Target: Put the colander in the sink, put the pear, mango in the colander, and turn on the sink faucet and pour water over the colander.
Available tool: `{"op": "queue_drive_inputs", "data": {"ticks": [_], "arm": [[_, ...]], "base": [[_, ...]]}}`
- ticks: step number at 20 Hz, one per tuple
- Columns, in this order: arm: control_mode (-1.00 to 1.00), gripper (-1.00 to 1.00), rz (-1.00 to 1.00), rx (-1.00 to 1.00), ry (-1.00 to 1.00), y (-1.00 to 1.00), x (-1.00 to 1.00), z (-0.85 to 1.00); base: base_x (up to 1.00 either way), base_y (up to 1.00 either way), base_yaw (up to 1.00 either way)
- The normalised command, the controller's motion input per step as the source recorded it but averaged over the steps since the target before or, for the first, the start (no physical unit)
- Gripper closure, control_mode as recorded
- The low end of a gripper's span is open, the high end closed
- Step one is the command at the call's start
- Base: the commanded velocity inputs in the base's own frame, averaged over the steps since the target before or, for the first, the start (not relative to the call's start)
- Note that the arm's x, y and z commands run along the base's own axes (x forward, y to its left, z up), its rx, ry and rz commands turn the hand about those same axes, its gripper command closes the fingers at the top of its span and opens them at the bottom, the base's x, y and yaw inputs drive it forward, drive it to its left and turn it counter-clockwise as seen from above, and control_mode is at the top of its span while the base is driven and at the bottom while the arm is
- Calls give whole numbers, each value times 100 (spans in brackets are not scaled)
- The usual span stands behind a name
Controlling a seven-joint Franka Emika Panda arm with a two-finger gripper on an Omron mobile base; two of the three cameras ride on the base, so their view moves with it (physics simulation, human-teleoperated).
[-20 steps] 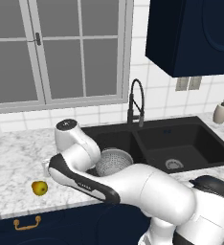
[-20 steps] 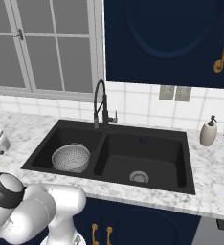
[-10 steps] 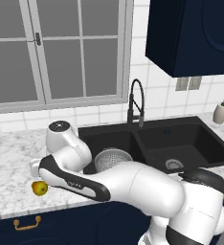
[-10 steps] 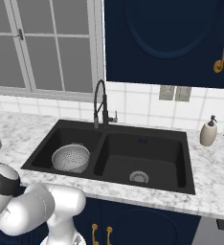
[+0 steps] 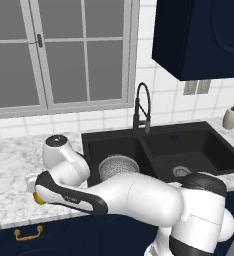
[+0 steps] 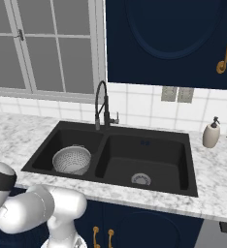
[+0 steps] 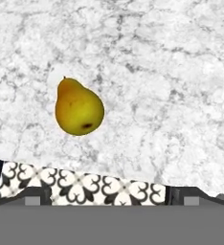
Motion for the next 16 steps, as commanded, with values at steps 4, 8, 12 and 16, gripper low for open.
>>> {"op": "queue_drive_inputs", "data": {"ticks": [4,8,12,16], "arm": [[-100,-100,0,0,0,4,3,-19],[-100,-100,0,3,6,13,21,-29],[-100,-100,0,1,11,25,37,-29],[-100,-100,0,0,12,27,40,-23]], "base": [[0,0,0],[0,0,0],[0,0,0],[0,0,0]]}}
